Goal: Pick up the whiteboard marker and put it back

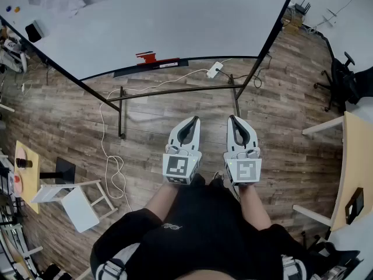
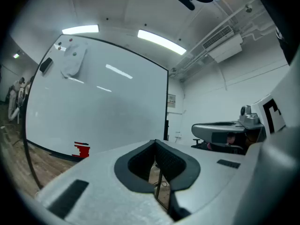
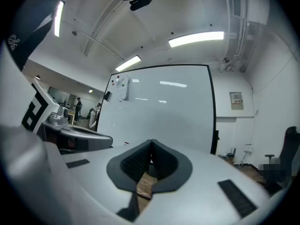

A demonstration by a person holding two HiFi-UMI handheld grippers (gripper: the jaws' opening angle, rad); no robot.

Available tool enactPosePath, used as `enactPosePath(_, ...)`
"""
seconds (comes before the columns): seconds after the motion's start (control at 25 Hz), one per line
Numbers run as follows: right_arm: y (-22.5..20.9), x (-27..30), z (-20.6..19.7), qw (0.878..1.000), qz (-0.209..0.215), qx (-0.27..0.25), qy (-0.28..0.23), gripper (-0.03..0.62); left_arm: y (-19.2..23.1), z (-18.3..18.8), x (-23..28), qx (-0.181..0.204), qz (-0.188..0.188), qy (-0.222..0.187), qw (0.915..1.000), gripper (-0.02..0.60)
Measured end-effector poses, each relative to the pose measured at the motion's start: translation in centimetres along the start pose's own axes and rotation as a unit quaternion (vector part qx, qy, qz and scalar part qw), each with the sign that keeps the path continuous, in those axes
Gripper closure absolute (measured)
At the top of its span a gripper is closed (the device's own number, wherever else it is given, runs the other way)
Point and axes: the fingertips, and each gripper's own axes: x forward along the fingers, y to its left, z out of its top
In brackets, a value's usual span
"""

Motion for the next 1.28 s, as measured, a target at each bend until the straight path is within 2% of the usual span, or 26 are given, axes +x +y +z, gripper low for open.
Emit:
enactPosePath(0.36,0.5,1.2,-1.7,0.999,-0.036,0.009,0.015,0.591,1.5,-1.6,1.4,-0.017,-0.045,0.009,0.9988,0.575)
enactPosePath(0.68,-3.6,2.3,-3.1,0.998,-0.063,0.022,0.021,0.591,-0.6,-2.0,6.4,-0.008,-0.082,0.018,0.9964,0.575)
enactPosePath(1.04,-10.4,10.6,-5.3,0.999,-0.023,0.019,0.021,0.591,0.5,-2.4,16.8,-0.004,-0.061,0.034,0.9976,0.575)
enactPosePath(1.28,-16.2,17.6,-5.6,0.999,0.038,0.008,0.024,0.591,1.4,-1.4,24.0,-0.002,-0.012,0.039,0.9992,0.575)
